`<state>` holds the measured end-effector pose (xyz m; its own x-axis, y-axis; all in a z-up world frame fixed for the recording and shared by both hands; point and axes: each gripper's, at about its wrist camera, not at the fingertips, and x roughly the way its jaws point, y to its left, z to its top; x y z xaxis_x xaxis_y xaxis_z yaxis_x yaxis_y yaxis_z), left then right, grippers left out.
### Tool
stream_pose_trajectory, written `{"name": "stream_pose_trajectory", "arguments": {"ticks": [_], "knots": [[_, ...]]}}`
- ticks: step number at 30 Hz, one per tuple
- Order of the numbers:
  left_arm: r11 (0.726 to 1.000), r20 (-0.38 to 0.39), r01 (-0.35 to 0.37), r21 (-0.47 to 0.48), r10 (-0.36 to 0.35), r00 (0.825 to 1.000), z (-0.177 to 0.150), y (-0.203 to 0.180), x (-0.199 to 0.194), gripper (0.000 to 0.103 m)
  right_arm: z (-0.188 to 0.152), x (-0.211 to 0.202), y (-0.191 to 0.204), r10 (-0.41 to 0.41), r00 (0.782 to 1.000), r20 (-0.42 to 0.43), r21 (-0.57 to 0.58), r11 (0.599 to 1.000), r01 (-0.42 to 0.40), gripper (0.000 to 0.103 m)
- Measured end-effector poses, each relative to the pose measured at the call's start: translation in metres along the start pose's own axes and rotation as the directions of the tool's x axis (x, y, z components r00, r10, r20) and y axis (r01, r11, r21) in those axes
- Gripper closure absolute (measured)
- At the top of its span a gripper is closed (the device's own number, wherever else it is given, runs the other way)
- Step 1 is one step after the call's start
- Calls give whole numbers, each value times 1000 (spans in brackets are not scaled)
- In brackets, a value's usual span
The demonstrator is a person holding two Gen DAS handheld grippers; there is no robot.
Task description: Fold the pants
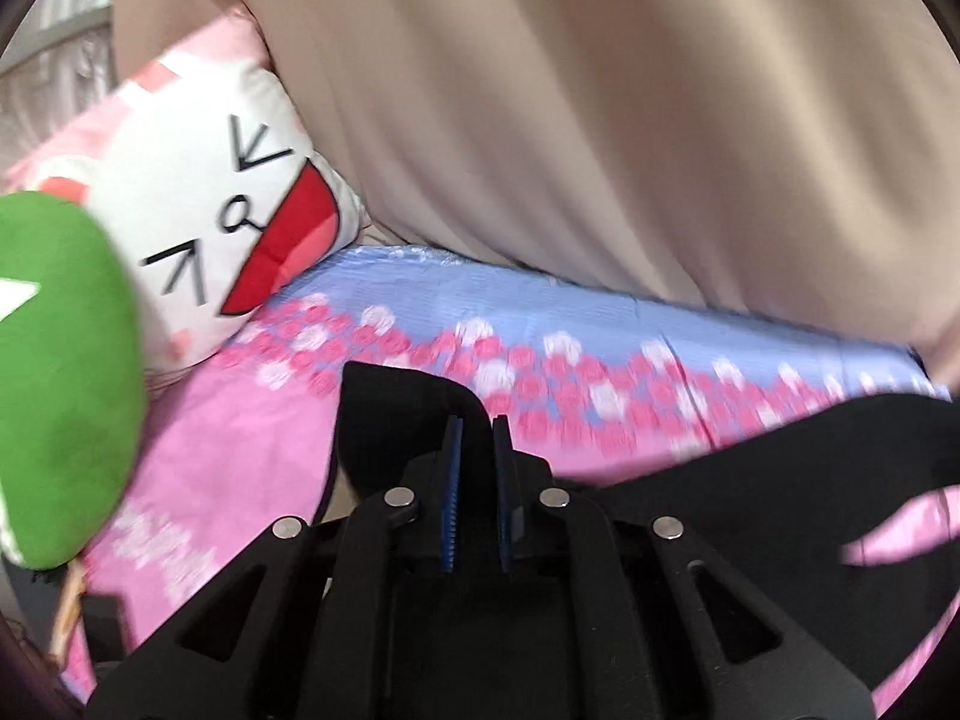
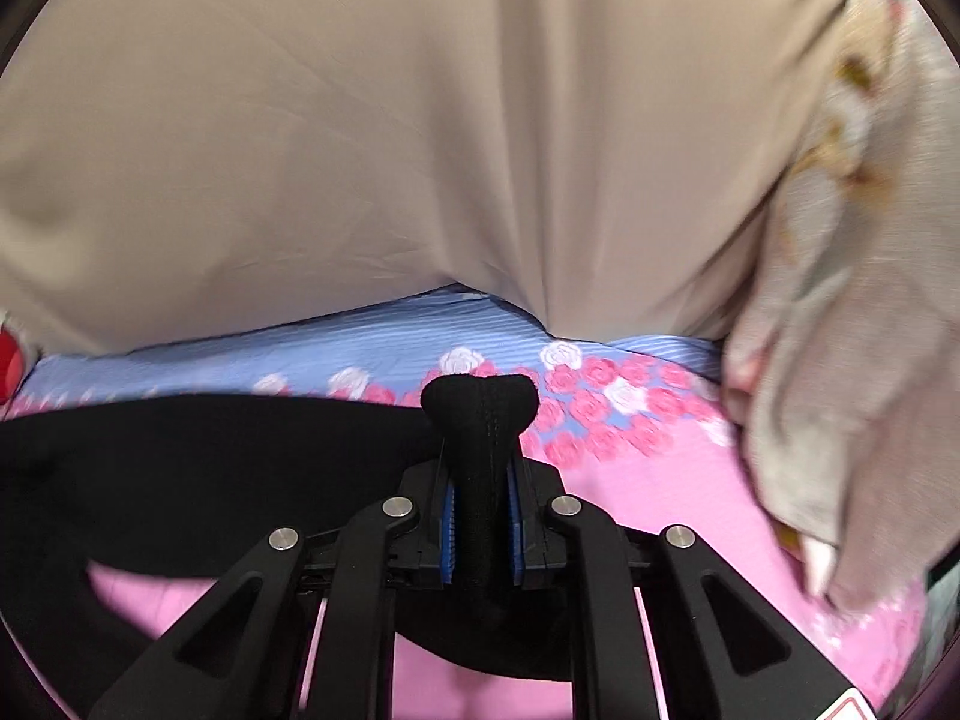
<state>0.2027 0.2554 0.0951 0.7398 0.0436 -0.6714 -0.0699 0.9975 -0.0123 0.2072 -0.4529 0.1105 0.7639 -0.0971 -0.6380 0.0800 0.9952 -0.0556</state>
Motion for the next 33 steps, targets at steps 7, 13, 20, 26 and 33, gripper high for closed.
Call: {"name": "stream_pose_trajectory", "arguments": {"ticks": [7,13,20,26,33], "knots": [[1000,-123,-26,15,28,992,-104,32,-30,92,-98,-68,-30,-14,999,-44,8,1000,14,91],[997,-209,-56,-61,42,977,-153,42,-19,69,-166,-61,-51,-91,985,-147,68,992,102,75],[984,-114,34,-176,-55,992,-146,21,-48,6,-180,-122,-54,-111,993,-27,185,976,114,50],[952,-226,86,-292,-157,961,-161,3,-7,6,-195,-133,-32,159,987,-8,329,933,-147,45],[950,-257,81,-302,-163,953,-162,-18,8,7,-175,-68,-27,233,966,-110,377,909,-176,30]]}}
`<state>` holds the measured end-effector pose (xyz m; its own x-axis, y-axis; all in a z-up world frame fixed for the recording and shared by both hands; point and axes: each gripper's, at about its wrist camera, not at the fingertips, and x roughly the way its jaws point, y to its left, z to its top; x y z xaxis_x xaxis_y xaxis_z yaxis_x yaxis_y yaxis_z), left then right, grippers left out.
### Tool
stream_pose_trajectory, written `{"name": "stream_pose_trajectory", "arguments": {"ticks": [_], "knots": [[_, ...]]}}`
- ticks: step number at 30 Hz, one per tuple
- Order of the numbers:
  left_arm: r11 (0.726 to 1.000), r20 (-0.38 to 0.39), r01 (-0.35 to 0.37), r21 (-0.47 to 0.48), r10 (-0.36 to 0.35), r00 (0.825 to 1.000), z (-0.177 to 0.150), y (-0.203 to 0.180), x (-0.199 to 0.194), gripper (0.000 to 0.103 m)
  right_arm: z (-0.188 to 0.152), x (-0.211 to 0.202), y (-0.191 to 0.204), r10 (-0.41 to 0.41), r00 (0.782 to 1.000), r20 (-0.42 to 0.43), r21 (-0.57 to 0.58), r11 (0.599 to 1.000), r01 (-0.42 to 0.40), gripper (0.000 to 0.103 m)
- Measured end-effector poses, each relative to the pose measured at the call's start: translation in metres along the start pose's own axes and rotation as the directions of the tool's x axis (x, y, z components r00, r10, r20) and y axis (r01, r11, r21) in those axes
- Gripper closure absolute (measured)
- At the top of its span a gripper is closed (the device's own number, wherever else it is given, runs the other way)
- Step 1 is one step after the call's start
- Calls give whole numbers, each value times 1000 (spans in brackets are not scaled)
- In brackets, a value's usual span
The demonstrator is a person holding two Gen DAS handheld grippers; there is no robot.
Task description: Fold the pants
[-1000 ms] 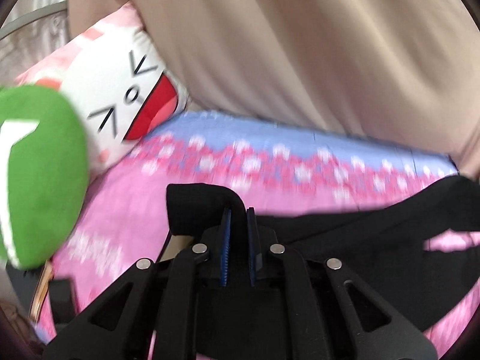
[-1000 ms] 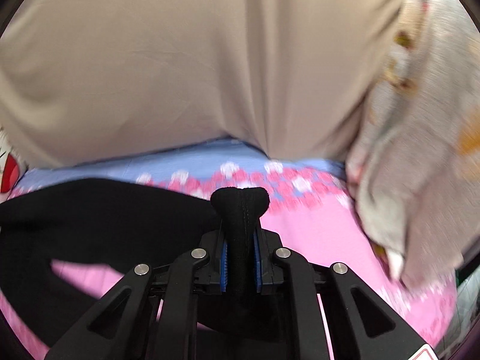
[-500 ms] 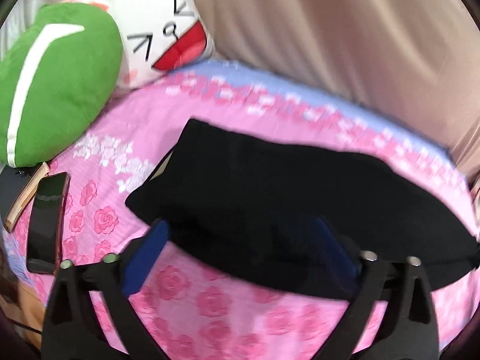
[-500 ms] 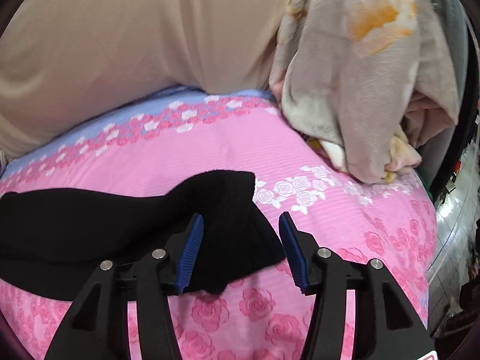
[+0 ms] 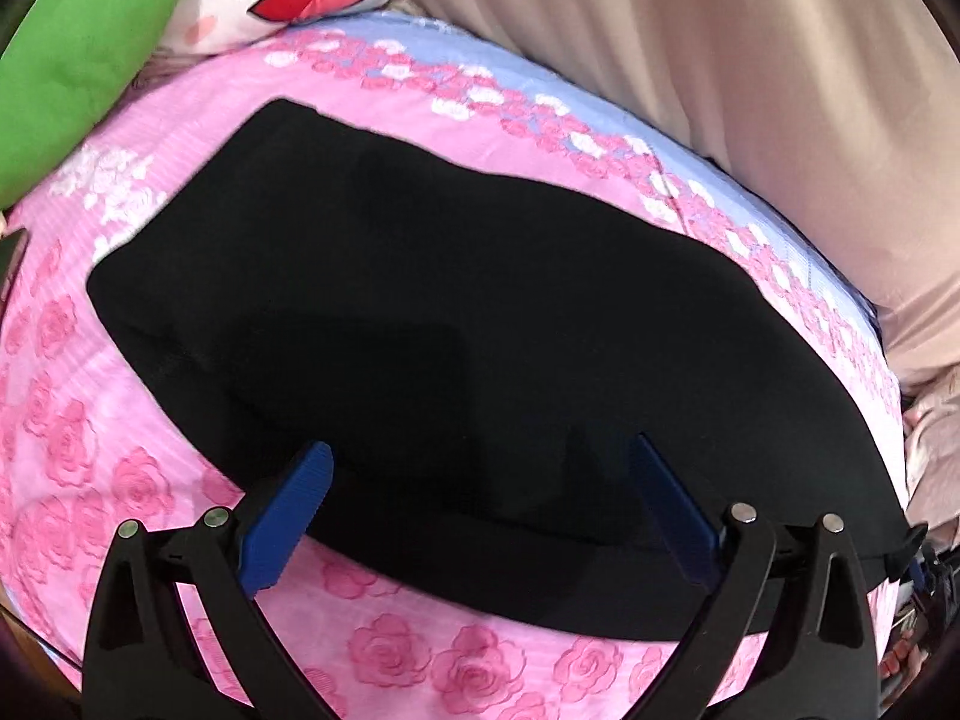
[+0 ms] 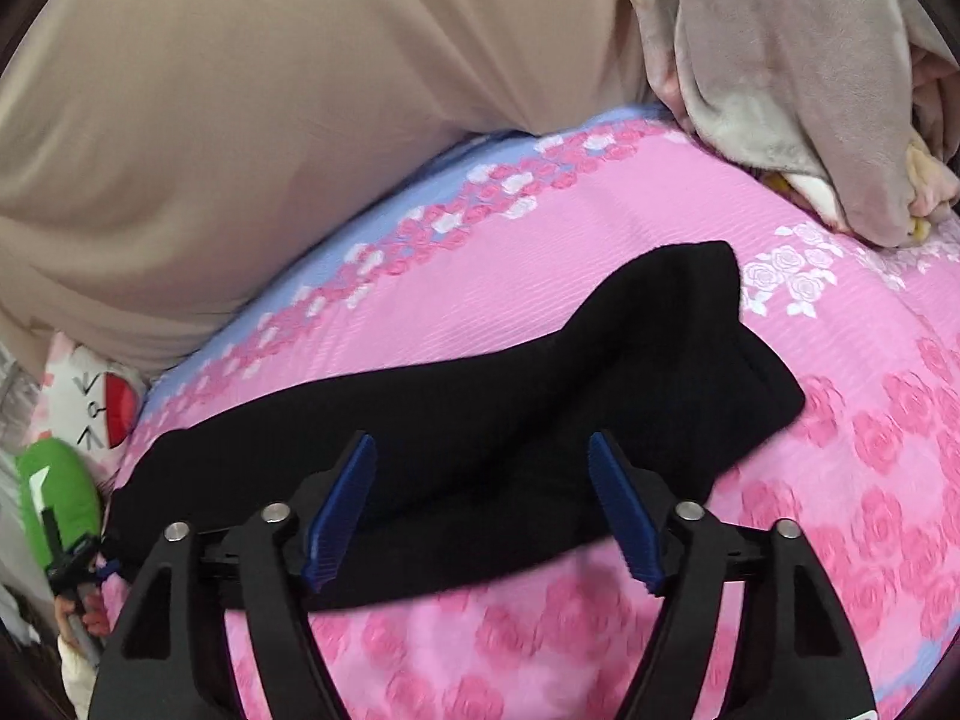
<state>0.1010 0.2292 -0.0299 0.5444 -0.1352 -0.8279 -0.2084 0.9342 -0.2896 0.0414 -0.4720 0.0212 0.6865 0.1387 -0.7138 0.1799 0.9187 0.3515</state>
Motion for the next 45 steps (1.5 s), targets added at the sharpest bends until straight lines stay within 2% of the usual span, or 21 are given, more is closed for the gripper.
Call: {"name": "stream_pose_trajectory", "arguments": {"ticks": [1,3,4,5,7,9,10,13,14,16,19,21,23,25,29,31,33,36,39,43,45], "knots": [[1000,-11,-5,-14,4,1000,1,0,5,7,6,11,-6,-30,999,-12,11,999,30,32],[999,-2,-29,-24,29,1000,2,0,6,18,24,37,-15,-125,991,-44,5,992,125,96],[999,14,-50,-15,50,999,3,-2,3,33,30,37,-15,-123,992,-40,13,992,124,99],[998,14,-56,-12,56,998,4,-1,0,40,37,21,-10,-67,998,19,23,998,66,99],[1000,6,-16,-21,16,1000,5,4,-6,40,41,-27,4,21,988,155,-34,999,-16,99],[1000,9,-17,-11,17,1000,3,8,-12,39,33,-52,-1,23,978,206,-55,998,-12,99],[999,13,-32,5,32,999,1,10,-14,36,28,-50,-9,-5,981,195,-47,999,14,99],[998,3,-56,14,56,998,-4,16,-10,23,0,5,-68,-119,993,-20,62,991,120,99],[998,0,-59,11,59,998,-5,18,-8,22,-9,12,-80,-110,993,-47,100,988,114,98],[999,0,-50,9,50,999,-7,17,-8,17,-17,1,-88,-71,997,7,153,986,69,91],[1000,2,-16,0,16,1000,-6,13,-8,15,-23,-14,-87,-99,994,48,173,981,89,73],[1000,-7,-4,-18,4,1000,-5,14,-4,25,-30,-20,-83,-137,988,67,169,978,125,73],[999,7,-28,-19,28,1000,-2,13,-3,65,-39,-29,-74,-141,986,93,155,980,125,73],[999,-6,7,-50,-8,1000,4,17,-2,93,-48,-36,-61,-132,985,113,128,985,117,69],[997,24,67,-39,-66,998,12,19,-26,97,-55,-46,-26,-162,978,129,29,987,159,68],[996,56,85,-7,-85,995,13,19,-52,96,-57,-52,-9,-125,983,134,-3,992,126,66],[998,56,65,26,-67,996,10,20,-64,96,-62,-53,13,-60,992,114,-47,997,65,54],[999,-15,-8,38,9,1000,-7,27,-50,98,-76,-39,63,-23,998,55,-183,983,33,53],[1000,-63,-11,13,12,998,-28,41,-32,98,-104,-17,131,28,999,-33,-385,922,-39,52],[1000,-38,23,-16,-24,999,-29,47,-31,92,-146,6,224,93,988,-124,-634,759,-151,43],[999,-26,30,-26,-31,999,-25,48,-33,65,-162,20,262,115,981,-157,-707,680,-193,43]]}}
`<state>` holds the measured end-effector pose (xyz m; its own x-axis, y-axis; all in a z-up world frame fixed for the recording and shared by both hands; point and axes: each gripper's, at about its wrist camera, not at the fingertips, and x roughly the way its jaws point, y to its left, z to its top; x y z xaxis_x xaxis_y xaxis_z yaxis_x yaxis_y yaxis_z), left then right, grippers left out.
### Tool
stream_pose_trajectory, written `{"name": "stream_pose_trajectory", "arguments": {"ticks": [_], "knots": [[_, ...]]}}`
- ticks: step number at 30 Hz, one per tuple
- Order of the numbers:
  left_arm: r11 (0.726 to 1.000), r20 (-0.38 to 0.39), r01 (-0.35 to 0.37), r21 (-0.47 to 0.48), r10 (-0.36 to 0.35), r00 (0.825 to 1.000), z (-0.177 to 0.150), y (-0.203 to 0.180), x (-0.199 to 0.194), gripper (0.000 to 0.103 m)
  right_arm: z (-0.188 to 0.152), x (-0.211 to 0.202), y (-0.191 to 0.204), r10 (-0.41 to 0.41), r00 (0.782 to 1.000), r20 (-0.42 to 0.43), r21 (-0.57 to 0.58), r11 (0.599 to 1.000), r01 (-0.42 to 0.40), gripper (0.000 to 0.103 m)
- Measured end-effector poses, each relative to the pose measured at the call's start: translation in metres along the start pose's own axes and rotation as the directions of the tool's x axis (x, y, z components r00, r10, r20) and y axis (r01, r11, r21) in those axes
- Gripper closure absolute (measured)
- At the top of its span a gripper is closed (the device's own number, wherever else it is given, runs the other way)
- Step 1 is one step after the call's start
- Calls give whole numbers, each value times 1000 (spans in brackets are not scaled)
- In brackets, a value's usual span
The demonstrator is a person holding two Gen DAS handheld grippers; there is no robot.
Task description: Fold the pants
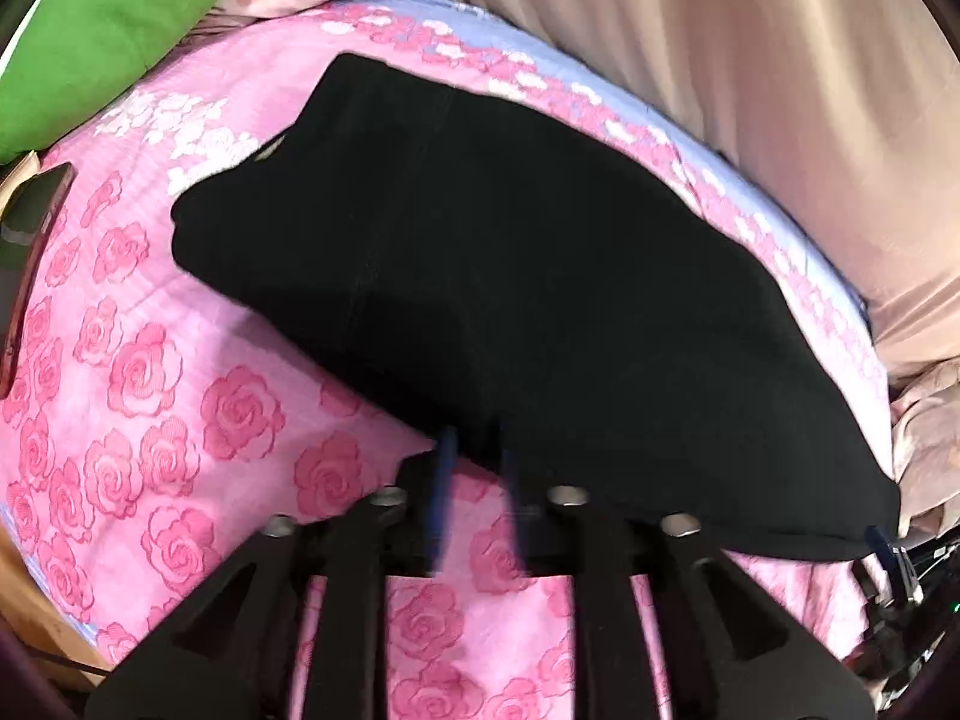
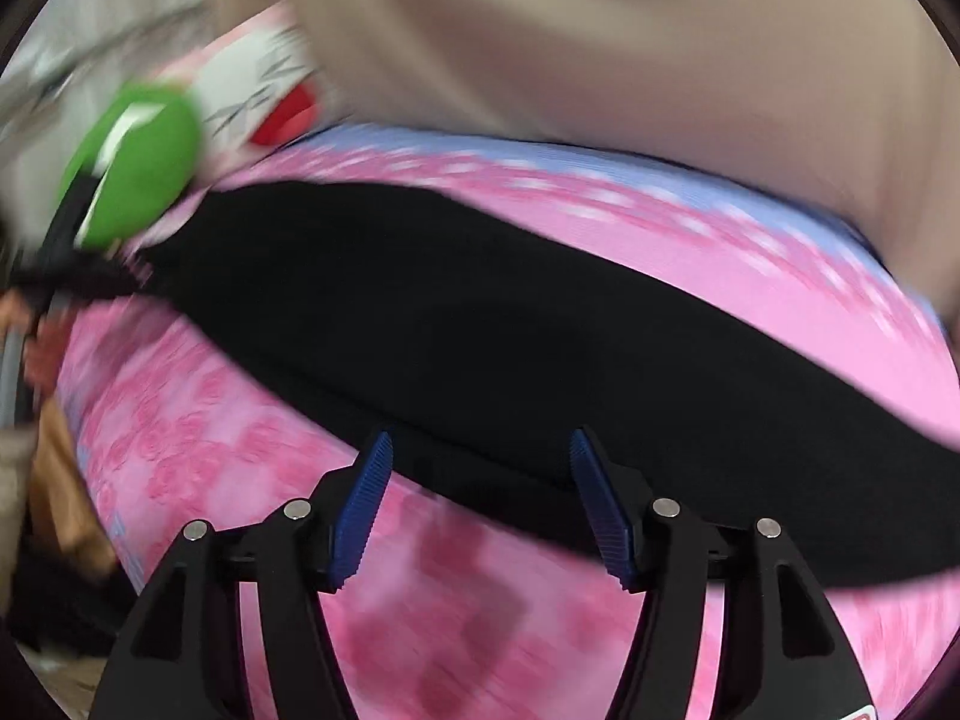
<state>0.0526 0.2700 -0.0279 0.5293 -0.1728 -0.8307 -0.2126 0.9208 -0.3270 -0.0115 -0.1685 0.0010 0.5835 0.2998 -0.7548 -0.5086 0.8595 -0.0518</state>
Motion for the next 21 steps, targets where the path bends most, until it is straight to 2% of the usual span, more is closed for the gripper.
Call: {"name": "stream_pose_trajectory", "arguments": {"ticks": [1,2,3,4,5,6,7,8,12,13,15,16,19,21], "knots": [[1000,4,-7,-15,7,1000,1,0,1,30,5,9,11,19,1000,-4,-35,999,-19,43],[1000,17,-6,-25,6,1000,3,2,1,23,12,22,24,37,999,-20,-72,997,-38,43],[1000,30,-2,-27,3,1000,4,2,2,26,15,34,31,36,999,-37,-91,995,-39,43],[1000,25,-7,-16,7,1000,6,3,5,37,18,50,36,42,996,-74,-105,993,-50,44],[1000,16,-7,-12,7,1000,7,3,7,49,21,63,39,47,994,-96,-105,993,-57,61],[1000,5,-17,-10,17,1000,9,5,9,53,21,70,38,48,993,-109,-97,994,-59,73],[1000,7,-28,-10,28,1000,10,7,8,64,21,70,40,60,994,-93,-96,993,-69,88],[1000,12,-31,-2,31,999,11,8,5,69,25,66,38,89,991,-103,-74,993,-97,99],[994,51,-97,52,94,994,6,14,-11,70,21,30,45,161,981,-108,-48,985,-167,99],[989,53,-131,65,127,990,2,16,-11,70,15,28,46,182,975,-126,-33,982,-188,98],[987,39,-142,76,139,990,-2,19,-7,69,-3,42,46,199,961,-191,-17,978,-206,97],[987,33,-146,61,144,989,-3,20,-4,69,-8,44,44,208,963,-173,-11,977,-213,96],[990,64,-137,29,135,989,1,19,-12,67,2,32,39,230,962,-149,32,973,-228,84],[984,113,-178,26,174,978,5,18,-19,56,13,17,36,222,971,-84,45,975,-219,74]]}}
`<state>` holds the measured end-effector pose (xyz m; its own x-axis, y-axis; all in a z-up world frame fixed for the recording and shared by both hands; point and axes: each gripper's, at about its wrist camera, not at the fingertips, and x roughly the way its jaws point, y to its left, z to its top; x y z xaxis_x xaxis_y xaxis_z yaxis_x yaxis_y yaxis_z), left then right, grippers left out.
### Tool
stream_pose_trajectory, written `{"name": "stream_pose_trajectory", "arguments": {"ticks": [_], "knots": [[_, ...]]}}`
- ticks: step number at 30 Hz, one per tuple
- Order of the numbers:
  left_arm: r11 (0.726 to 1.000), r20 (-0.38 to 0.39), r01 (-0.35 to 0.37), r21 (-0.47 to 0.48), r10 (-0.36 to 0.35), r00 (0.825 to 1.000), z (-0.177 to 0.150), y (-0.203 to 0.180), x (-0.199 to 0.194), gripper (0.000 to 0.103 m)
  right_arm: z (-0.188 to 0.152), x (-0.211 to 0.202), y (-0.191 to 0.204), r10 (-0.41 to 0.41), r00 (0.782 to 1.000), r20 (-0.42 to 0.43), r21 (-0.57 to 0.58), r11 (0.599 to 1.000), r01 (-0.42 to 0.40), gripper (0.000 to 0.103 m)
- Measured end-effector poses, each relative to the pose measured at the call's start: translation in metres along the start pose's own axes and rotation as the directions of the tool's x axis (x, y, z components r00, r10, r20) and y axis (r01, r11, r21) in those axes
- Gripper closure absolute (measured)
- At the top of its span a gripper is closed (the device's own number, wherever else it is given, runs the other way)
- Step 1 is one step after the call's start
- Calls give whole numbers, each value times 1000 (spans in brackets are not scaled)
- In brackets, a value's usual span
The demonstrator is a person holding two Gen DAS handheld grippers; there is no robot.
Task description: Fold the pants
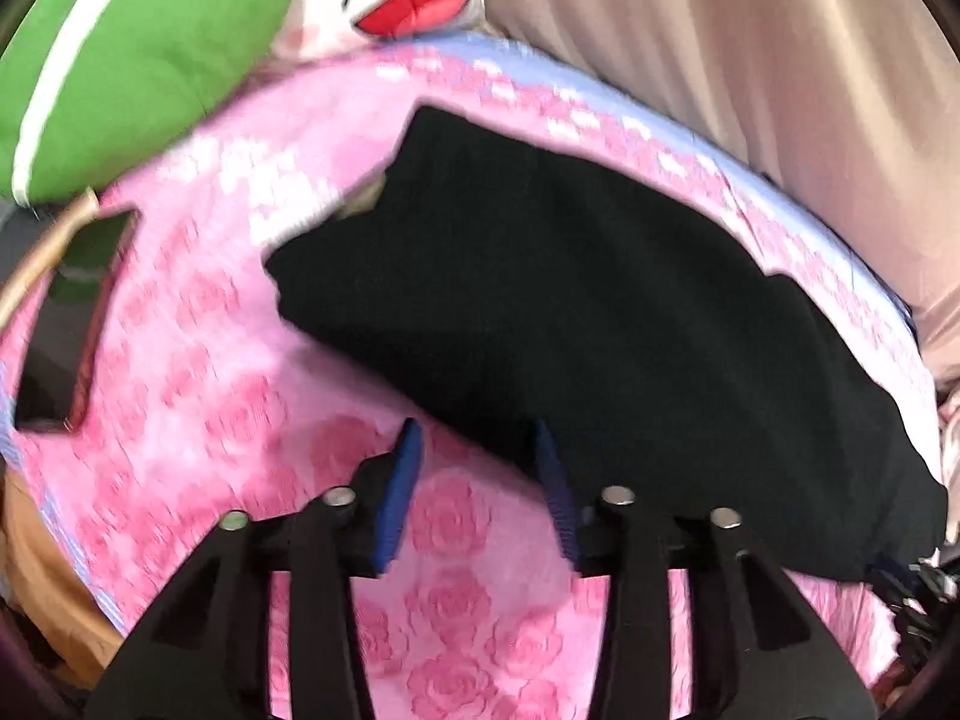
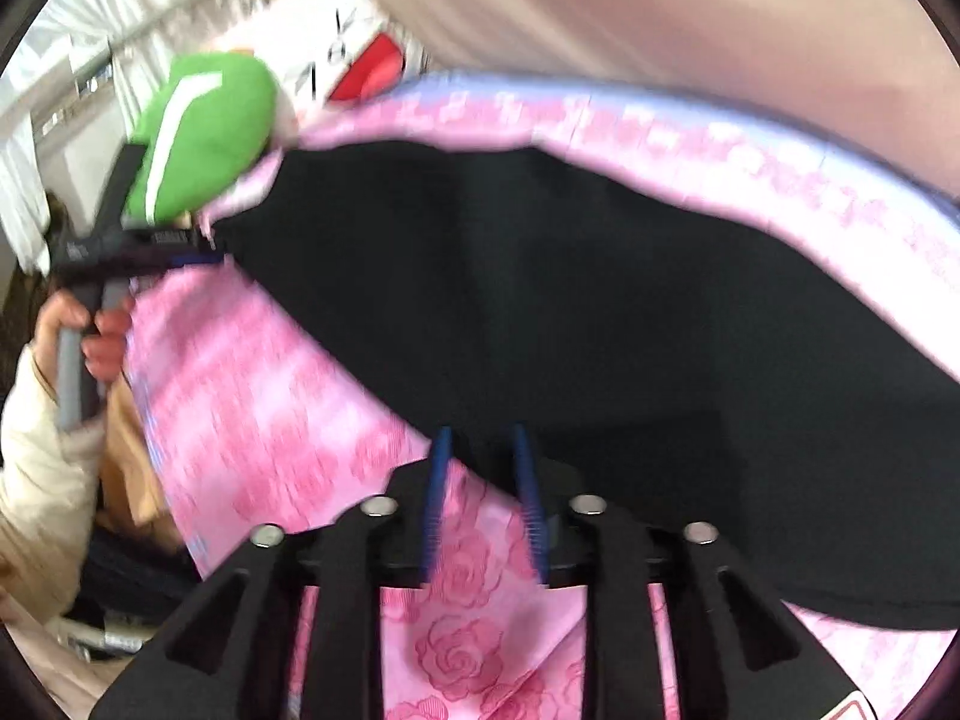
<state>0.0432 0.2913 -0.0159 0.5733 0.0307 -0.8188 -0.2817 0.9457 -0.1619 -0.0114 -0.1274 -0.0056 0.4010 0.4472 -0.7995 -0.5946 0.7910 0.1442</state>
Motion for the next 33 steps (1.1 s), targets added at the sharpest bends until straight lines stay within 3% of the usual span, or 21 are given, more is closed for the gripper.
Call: {"name": "stream_pose_trajectory", "arguments": {"ticks": [1,3,4,7,10,12,15,17,19,23,24,26,27,28,30,32,33], "knots": [[999,12,-36,3,36,999,4,1,3,52,3,-6,-1,2,1000,18,13,1000,-2,74],[995,-5,-101,-10,101,995,11,5,18,61,5,-11,-4,20,999,35,40,999,-21,69],[998,-34,-52,-41,51,998,14,13,28,68,7,-11,-5,18,999,39,53,998,-20,67],[998,-9,-29,-62,28,1000,22,19,21,86,1,-15,-13,-11,999,44,98,995,7,61],[995,-1,2,-103,-2,1000,30,31,20,87,-9,-23,-27,-23,998,64,156,988,12,61],[995,45,-56,-87,60,997,34,32,16,88,-14,-26,-35,-35,996,78,187,982,20,61],[994,-5,-86,-62,86,996,37,28,34,85,-24,-29,-54,-65,995,72,238,970,46,60],[987,28,-162,7,162,986,34,13,27,80,-34,-35,-72,-90,994,67,294,954,66,60],[985,75,-173,20,171,982,32,4,6,78,-45,-50,-90,-131,987,88,336,937,94,58],[981,150,-189,43,180,972,34,-14,-33,75,-70,-96,-142,-300,946,121,427,876,224,52],[976,177,-210,55,197,964,33,-23,-42,75,-75,-109,-158,-344,931,123,454,853,255,52],[960,260,-263,90,232,937,33,-49,-59,66,-85,-131,-187,-437,891,119,503,801,325,52],[957,286,-269,112,229,930,32,-62,-64,62,-90,-142,-201,-480,869,119,522,775,357,46],[956,297,-263,130,216,930,31,-73,-67,56,-96,-153,-218,-525,844,114,546,742,388,42],[956,302,-241,168,183,936,28,-93,-69,51,-114,-179,-263,-627,776,75,621,638,455,38],[952,294,-213,219,144,945,19,-120,-67,43,-130,-197,-302,-663,748,33,687,559,465,38],[949,287,-203,241,130,949,16,-132,-63,42,-135,-200,-318,-666,746,12,709,532,464,38]]}}
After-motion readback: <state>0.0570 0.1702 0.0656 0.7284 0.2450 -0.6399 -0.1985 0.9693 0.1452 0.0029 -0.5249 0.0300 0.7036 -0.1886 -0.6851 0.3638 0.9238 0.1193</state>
